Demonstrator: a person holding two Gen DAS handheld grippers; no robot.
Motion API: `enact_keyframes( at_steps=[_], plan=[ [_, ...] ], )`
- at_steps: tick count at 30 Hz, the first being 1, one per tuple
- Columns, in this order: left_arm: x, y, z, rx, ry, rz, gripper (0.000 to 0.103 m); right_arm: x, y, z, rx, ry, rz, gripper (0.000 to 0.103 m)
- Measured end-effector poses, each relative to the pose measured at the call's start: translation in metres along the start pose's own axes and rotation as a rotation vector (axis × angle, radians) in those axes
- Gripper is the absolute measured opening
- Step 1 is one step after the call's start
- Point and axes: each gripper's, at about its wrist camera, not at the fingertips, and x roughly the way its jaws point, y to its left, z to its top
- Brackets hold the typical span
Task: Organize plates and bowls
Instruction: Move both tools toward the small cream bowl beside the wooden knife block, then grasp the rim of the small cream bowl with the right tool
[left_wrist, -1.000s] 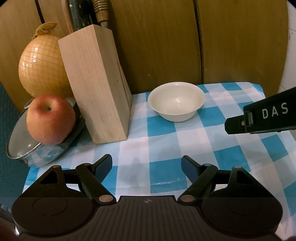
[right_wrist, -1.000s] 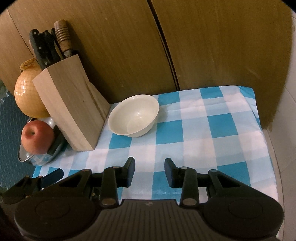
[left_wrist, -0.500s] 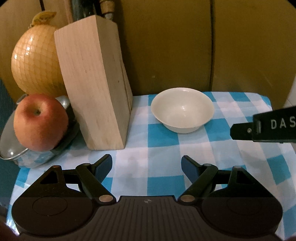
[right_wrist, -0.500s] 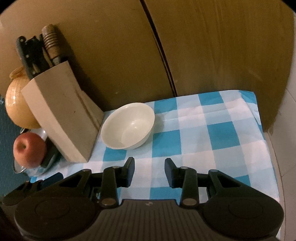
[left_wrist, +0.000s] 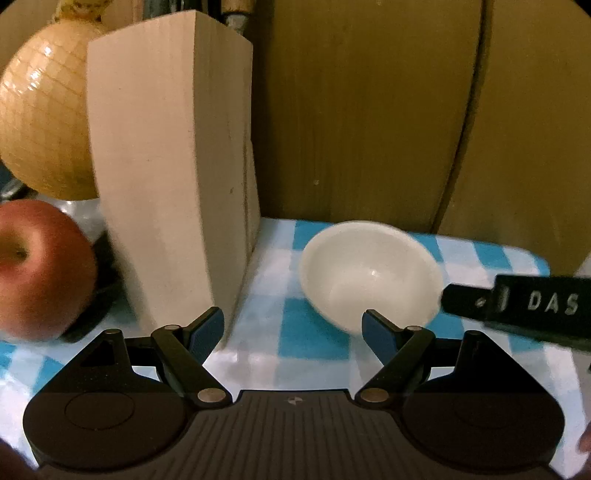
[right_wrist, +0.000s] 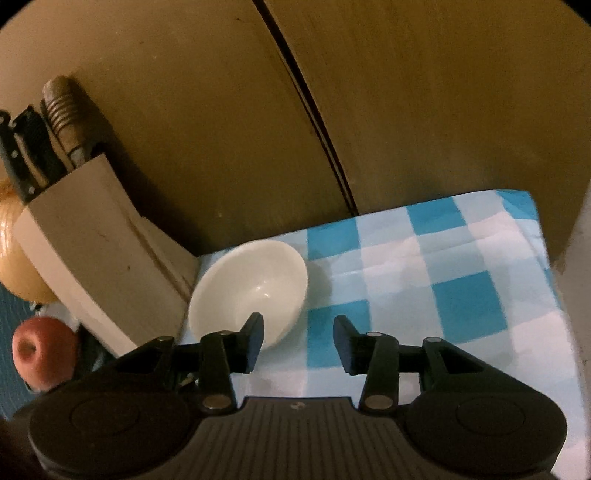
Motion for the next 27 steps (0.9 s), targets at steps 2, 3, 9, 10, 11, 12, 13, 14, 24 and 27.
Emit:
enact_keyframes(
  at_steps=[2,3,9,10,11,12,13,14,24,27],
  plan=[
    [0.009,-0.002,0.004,-0.009,0.007,-0.006,0.086,0.01,-0.001,0.001,0.003,0.0,-0.002,0.037],
    [0.014,-0.004,0.005,-0.007,0.01,0.001,0.086,0.014,-0.002,0.002,0.012,-0.005,-0.006,0.037],
    [0.039,-0.003,0.002,-0.047,0.04,-0.025,0.084,0.04,-0.014,0.008,0.039,0.018,-0.001,0.037],
    [0.044,-0.003,0.001,-0.045,0.051,-0.028,0.079,0.044,-0.016,0.008,0.045,0.028,0.006,0.036],
    [0.048,-0.003,0.0,-0.039,0.065,-0.031,0.074,0.048,-0.018,0.009,0.056,0.041,0.014,0.029],
    [0.051,-0.003,-0.002,-0.038,0.073,-0.033,0.07,0.052,-0.02,0.008,0.071,0.056,0.025,0.022],
    [0.053,-0.002,-0.003,-0.039,0.077,-0.04,0.067,0.056,-0.022,0.008,0.094,0.073,0.046,0.012],
    [0.052,-0.002,-0.004,-0.04,0.073,-0.044,0.064,0.058,-0.023,0.007,0.112,0.084,0.067,0.01],
    [0.031,-0.014,-0.011,0.06,0.049,-0.03,0.046,0.043,-0.013,0.002,0.069,0.088,0.08,0.006],
    [0.017,-0.021,-0.008,0.102,0.009,-0.013,0.046,0.03,-0.011,0.002,0.052,0.079,0.091,0.006]
  ],
)
